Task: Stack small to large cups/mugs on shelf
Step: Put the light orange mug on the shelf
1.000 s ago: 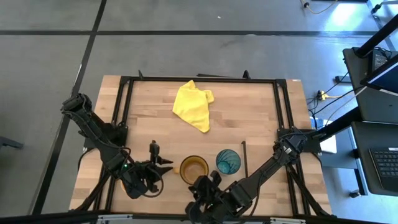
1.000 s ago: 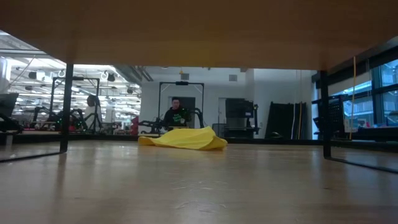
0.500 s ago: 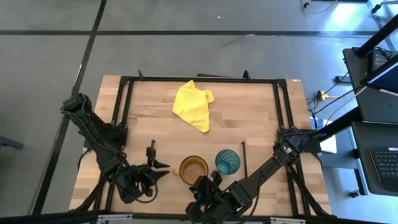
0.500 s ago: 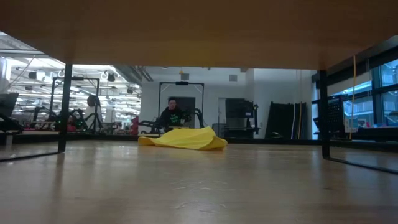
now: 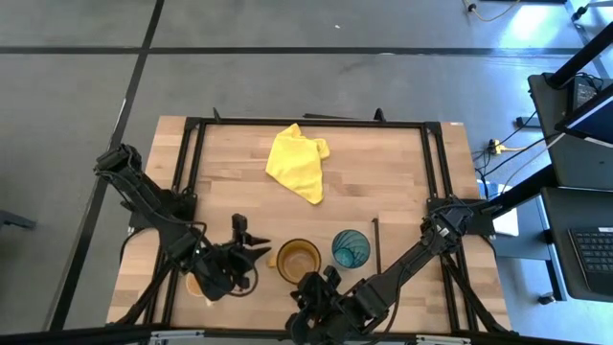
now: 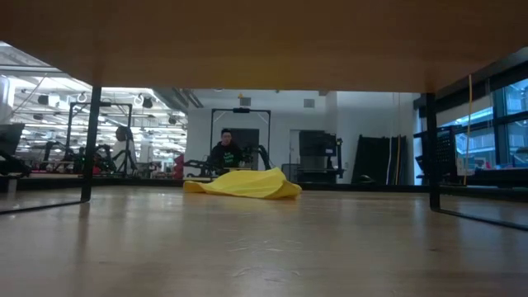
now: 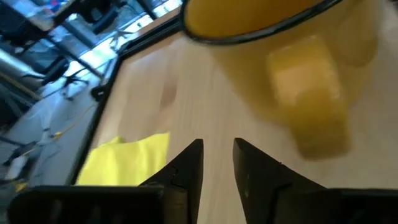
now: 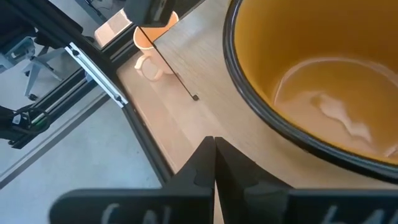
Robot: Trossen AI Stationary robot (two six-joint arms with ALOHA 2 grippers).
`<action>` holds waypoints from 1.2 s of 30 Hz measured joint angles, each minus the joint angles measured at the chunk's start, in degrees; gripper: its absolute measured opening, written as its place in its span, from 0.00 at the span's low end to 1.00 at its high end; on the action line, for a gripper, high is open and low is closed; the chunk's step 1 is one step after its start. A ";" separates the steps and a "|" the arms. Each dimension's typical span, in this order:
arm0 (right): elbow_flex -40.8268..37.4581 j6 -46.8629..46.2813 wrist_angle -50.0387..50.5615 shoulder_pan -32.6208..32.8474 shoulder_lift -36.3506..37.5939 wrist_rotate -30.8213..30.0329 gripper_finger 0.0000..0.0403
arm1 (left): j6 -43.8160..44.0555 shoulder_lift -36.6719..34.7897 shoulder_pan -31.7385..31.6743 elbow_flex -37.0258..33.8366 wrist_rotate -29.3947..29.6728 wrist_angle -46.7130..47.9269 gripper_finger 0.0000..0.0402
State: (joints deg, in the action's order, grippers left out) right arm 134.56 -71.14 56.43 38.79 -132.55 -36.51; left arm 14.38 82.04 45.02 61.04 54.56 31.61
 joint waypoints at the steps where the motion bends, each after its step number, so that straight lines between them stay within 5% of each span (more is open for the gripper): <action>1: 0.00 -0.33 0.14 0.00 0.00 0.17 0.01 | -0.87 0.00 -0.19 0.00 -1.05 -1.04 0.20; 16: 0.00 -1.79 2.30 0.20 0.00 0.24 0.01 | -4.51 0.02 -0.45 0.00 -2.69 -0.88 0.17; 27: 0.39 12.25 -9.73 -0.13 1.28 -0.67 0.12 | -2.59 -5.84 4.36 2.64 -0.12 -0.47 0.19; 36: 0.46 25.77 -13.69 -0.36 5.94 -8.34 0.16 | 13.56 -9.77 7.30 2.62 0.04 10.57 0.18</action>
State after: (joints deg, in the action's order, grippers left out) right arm 135.02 -45.37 42.74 38.42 -126.61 -44.85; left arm 27.94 72.27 52.31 63.66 54.60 42.18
